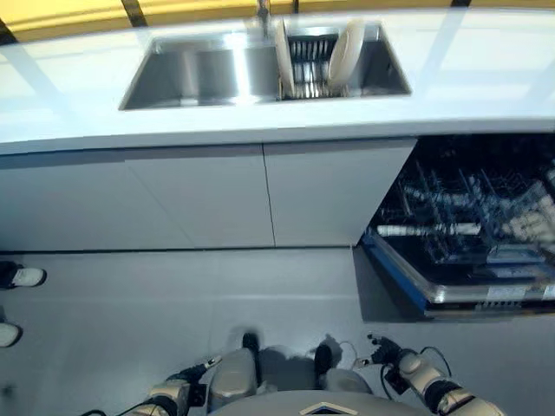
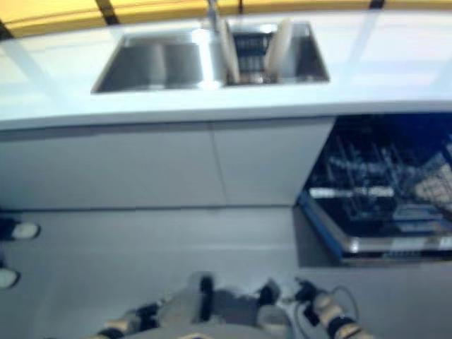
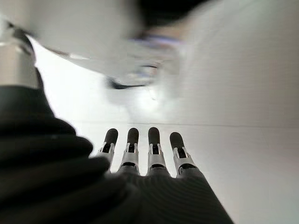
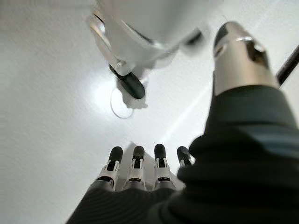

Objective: Take plates into dishwasher

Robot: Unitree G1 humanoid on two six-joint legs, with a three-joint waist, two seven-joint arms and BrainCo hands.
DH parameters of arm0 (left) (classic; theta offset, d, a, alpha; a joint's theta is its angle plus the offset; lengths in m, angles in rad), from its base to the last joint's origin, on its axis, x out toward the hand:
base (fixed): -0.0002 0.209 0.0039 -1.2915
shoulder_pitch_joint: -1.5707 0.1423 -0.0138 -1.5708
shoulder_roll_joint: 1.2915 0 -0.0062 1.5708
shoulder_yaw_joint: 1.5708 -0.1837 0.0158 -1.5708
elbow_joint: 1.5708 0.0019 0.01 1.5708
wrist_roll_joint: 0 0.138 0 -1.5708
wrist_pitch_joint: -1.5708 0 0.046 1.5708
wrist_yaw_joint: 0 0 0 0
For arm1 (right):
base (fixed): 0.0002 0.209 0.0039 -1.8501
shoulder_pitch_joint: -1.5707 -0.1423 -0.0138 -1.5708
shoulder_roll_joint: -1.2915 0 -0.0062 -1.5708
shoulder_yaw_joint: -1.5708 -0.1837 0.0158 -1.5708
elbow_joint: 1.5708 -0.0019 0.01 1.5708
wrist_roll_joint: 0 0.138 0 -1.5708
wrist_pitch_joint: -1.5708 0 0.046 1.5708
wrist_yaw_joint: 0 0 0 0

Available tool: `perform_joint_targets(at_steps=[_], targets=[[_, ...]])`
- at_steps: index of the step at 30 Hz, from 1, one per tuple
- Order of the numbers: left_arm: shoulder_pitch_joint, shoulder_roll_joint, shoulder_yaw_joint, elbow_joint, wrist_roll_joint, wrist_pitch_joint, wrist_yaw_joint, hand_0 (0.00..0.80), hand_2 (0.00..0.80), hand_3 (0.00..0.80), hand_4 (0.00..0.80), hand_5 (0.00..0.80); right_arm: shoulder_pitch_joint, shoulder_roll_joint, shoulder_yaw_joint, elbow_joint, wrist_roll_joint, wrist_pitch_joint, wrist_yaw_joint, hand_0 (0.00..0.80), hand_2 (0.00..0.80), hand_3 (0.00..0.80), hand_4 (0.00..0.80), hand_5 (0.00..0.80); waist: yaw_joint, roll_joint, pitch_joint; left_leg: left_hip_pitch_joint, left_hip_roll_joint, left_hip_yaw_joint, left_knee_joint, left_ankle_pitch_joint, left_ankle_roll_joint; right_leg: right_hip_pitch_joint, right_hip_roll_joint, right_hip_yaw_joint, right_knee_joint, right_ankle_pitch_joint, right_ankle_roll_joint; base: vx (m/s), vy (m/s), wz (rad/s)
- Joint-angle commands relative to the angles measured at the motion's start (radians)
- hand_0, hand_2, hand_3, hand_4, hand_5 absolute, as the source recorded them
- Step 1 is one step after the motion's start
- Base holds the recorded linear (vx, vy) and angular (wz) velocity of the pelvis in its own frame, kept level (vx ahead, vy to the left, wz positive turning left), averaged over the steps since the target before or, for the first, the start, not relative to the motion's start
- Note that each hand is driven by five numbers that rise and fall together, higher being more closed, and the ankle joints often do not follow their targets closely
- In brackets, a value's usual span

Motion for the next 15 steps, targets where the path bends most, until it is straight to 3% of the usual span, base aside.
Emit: perform_joint_targets(at_steps=[1, 3, 7, 15], targets=[[0.05, -0.007, 0.007, 0.014, -0.001, -0.003, -0.02, 0.0, 0.0, 0.0, 0.0, 0.0, 0.031, -0.037, -0.019, -0.025, 0.013, -0.001, 0.006, 0.0, 0.0, 0.0, 0.0, 0.0, 0.023, -0.008, -0.046, -0.148, -0.045, 0.013, 0.013, 0.086, 0.069, 0.207, -0.075, 0.06, -0.017, -0.095, 0.056, 0.26, 0.142, -0.06], [0.035, -0.003, 0.013, 0.019, -0.025, -0.01, -0.013, 0.0, 0.0, 0.0, 0.0, 0.0, 0.033, -0.027, -0.028, -0.013, 0.004, 0.01, 0.002, 0.0, 0.0, 0.0, 0.0, 0.0, 0.023, -0.019, -0.055, -0.164, -0.062, 0.029, 0.093, 0.033, 0.093, 0.212, -0.112, 0.053, 0.002, -0.099, 0.077, 0.175, 0.065, -0.22], [-0.012, 0.028, -0.007, -0.007, -0.013, 0.004, 0.004, 0.0, 0.0, 0.0, 0.0, 0.0, 0.033, -0.001, -0.029, -0.026, -0.021, -0.034, 0.01, 0.0, 0.0, 0.0, 0.0, 0.0, 0.034, -0.049, -0.066, -0.166, -0.066, 0.067, 0.158, -0.005, 0.11, 0.19, -0.178, -0.028, 0.024, -0.044, 0.123, 0.12, -0.031, -0.35], [-0.058, 0.059, -0.043, -0.034, 0.023, 0.016, -0.005, 0.0, 0.0, 0.0, 0.0, 0.0, 0.005, -0.001, 0.002, -0.092, 0.036, -0.061, 0.004, 0.0, 0.0, 0.0, 0.0, 0.0, 0.047, -0.076, -0.085, -0.212, -0.031, 0.072, 0.135, 0.008, 0.094, 0.15, -0.199, -0.04, -0.048, 0.001, 0.147, 0.019, -0.057, -0.1]])
